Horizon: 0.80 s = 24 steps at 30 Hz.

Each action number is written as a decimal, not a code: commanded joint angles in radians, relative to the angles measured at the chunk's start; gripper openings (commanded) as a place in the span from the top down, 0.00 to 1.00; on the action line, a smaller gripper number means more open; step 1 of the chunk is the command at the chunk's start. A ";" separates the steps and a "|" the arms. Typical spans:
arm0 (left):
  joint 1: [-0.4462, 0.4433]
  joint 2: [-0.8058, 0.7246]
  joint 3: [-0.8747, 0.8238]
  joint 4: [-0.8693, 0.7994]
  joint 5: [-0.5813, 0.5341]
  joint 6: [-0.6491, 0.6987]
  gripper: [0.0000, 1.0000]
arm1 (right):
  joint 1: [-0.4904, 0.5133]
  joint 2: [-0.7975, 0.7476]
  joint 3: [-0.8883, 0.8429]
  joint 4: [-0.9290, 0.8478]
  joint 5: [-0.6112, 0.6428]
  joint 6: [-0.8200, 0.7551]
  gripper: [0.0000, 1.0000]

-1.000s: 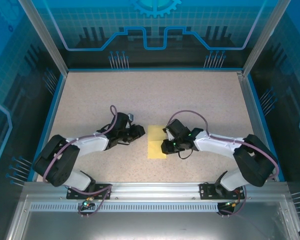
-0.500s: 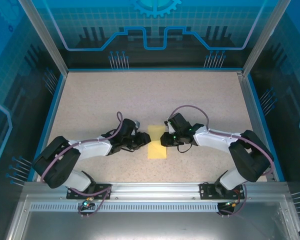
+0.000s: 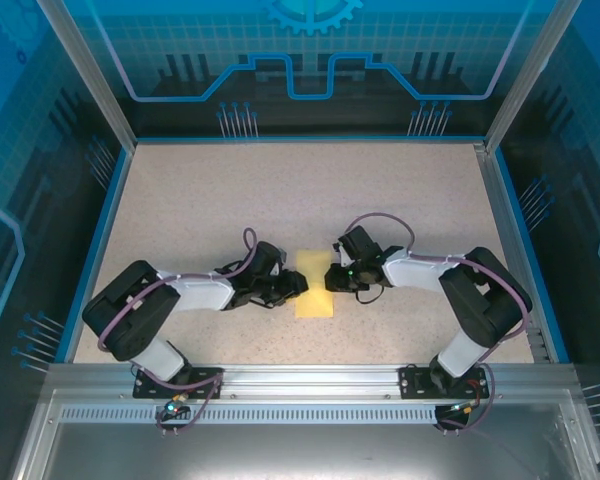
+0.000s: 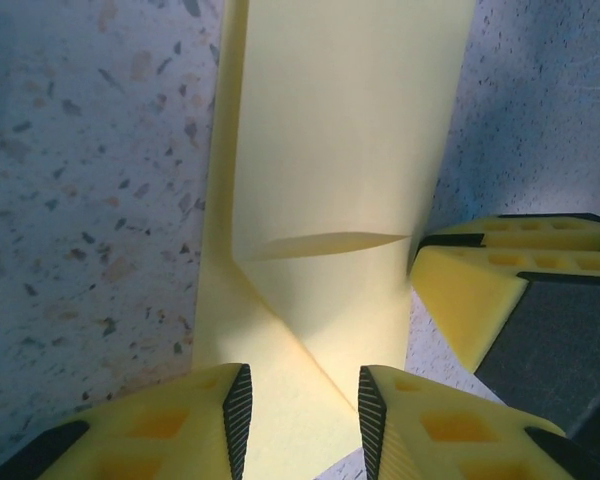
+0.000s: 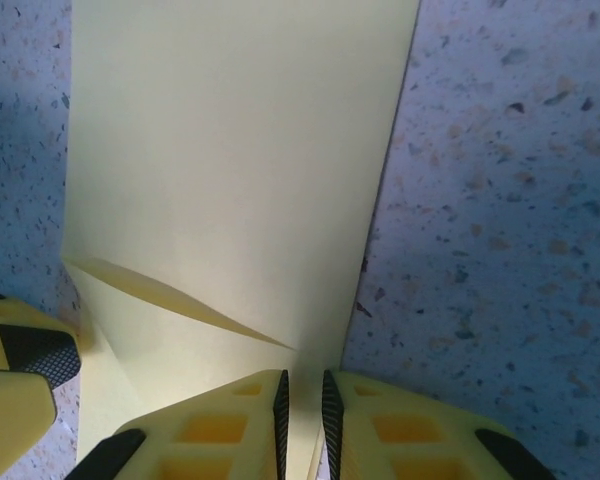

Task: Fold a paper plane with a square sheet of paper (pick it up from the middle)
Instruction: Turn over the paper at the center of the table.

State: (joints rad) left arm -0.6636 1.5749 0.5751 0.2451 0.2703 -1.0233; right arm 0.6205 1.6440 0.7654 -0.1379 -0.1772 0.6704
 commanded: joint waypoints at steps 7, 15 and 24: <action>-0.007 0.048 0.049 0.026 0.017 -0.027 0.62 | -0.030 0.007 -0.041 0.035 -0.018 0.031 0.81; -0.008 0.068 0.062 0.011 0.002 -0.063 0.60 | -0.038 0.005 -0.072 0.062 -0.022 0.051 0.82; -0.013 0.063 0.045 0.063 -0.014 -0.137 0.61 | -0.039 0.007 -0.090 0.076 -0.024 0.058 0.82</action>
State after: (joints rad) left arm -0.6666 1.6291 0.6147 0.2794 0.2665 -1.1278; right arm 0.5945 1.6306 0.7055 -0.0452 -0.2184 0.7189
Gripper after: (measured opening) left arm 0.398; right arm 0.186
